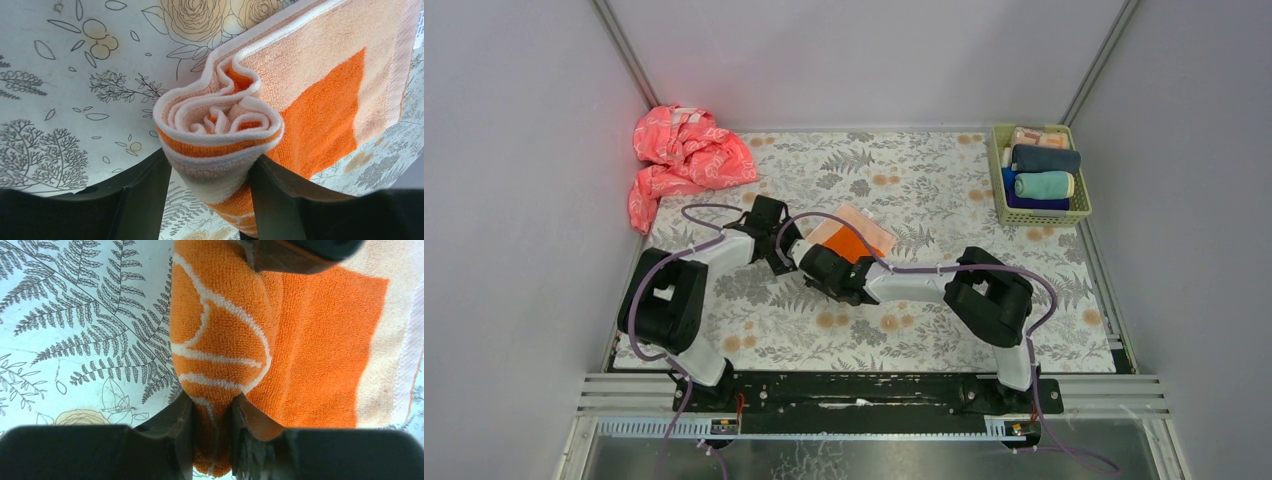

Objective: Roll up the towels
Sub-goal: Roll the towel at the center of the board.

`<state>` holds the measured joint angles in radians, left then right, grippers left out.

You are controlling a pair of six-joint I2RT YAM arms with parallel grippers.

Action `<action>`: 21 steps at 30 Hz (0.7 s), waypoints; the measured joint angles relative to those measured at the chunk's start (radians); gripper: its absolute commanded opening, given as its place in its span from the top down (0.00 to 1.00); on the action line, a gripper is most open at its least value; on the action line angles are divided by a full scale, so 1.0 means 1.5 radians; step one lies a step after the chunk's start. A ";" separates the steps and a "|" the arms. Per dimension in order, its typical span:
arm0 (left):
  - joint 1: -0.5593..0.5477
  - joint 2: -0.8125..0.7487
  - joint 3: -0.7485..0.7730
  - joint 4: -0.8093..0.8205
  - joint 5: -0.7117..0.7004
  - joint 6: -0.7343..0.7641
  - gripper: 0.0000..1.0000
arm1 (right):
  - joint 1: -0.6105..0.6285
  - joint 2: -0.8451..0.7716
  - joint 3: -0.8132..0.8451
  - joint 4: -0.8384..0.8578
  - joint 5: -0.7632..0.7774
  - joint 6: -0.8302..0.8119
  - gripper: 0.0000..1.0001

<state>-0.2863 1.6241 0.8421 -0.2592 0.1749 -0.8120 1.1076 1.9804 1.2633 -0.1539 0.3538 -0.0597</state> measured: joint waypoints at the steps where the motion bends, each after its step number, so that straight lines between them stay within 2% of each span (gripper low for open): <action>1: -0.001 -0.003 0.000 -0.002 -0.004 0.000 0.40 | -0.004 -0.003 -0.001 0.001 -0.012 0.001 0.84; 7: -0.001 -0.059 -0.002 -0.029 -0.026 -0.001 0.33 | -0.081 -0.052 -0.052 0.048 -0.206 0.050 0.93; 15: 0.005 -0.184 -0.024 -0.065 -0.037 -0.014 0.29 | -0.199 -0.054 -0.111 0.153 -0.537 0.176 0.94; 21: 0.005 -0.206 -0.044 -0.068 -0.021 -0.024 0.30 | -0.269 -0.008 -0.156 0.284 -0.753 0.307 0.93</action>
<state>-0.2790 1.3155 0.7765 -0.3611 0.1432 -0.8478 0.7040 1.9690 1.0294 0.2726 -0.7757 0.4007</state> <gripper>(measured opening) 0.706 0.295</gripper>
